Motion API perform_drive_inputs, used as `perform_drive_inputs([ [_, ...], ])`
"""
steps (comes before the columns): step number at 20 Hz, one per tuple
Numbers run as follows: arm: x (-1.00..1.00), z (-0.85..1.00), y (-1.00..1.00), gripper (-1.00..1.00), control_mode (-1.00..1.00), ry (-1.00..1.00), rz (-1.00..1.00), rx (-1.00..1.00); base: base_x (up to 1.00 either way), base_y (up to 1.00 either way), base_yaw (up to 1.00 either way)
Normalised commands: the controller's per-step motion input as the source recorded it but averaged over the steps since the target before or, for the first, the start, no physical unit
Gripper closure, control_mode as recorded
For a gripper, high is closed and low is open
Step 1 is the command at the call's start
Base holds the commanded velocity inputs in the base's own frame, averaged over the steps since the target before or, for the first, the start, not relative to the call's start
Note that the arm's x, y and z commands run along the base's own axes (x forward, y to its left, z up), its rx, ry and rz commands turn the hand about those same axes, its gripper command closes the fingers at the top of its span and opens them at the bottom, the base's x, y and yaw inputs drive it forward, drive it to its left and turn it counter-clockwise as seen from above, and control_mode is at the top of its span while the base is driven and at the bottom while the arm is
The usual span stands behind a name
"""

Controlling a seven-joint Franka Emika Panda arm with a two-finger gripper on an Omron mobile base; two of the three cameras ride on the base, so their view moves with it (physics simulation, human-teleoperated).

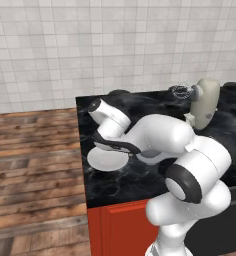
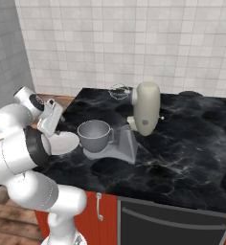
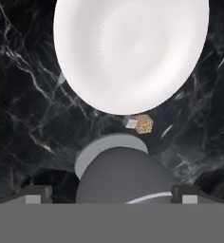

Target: Add butter and sugar cubes to the stand mixer bowl and then turn on the stand mixer to begin making frosting.

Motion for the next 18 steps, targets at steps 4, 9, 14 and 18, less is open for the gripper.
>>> perform_drive_inputs([
  [4,0.00,-0.24,-0.31,-1.00,-1.00,0.00,-0.11,-0.01,0.00,0.00,0.00],
  [9,0.00,-0.32,-0.14,-1.00,-1.00,0.00,-0.10,-0.04,0.00,0.00,0.00],
  [14,0.00,-0.16,0.00,-1.00,-1.00,0.01,-0.07,-0.07,0.00,0.00,0.00],
  [18,0.08,-0.05,0.00,-1.00,-1.00,0.03,-0.05,-0.07,0.00,0.00,0.00],
])
